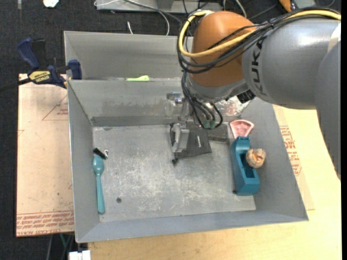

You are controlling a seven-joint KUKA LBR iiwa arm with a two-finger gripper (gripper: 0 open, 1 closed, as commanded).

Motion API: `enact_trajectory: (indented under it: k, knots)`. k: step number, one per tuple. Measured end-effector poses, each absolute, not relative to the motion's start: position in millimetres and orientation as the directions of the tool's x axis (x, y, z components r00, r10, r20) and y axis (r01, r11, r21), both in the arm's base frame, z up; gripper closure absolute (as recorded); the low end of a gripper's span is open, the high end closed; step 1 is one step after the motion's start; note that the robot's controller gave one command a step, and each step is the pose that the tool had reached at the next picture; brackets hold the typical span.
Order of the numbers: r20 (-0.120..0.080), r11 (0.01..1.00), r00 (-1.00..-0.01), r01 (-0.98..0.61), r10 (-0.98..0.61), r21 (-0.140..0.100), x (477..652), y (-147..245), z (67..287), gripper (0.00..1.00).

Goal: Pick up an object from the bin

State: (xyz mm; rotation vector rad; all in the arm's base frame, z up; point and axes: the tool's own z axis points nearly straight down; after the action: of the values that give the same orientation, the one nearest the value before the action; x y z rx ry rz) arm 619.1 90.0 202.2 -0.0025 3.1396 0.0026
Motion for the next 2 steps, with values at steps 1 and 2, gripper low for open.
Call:
enact_trajectory:
  k: [1,2]
  knots:
    - [-0.005,0.999,-0.999,-0.050,-0.050,0.002,626.3,32,118,0.00]
    - [-0.010,0.927,-0.927,-0.376,-0.376,0.001,609.0,0,103,0.00]
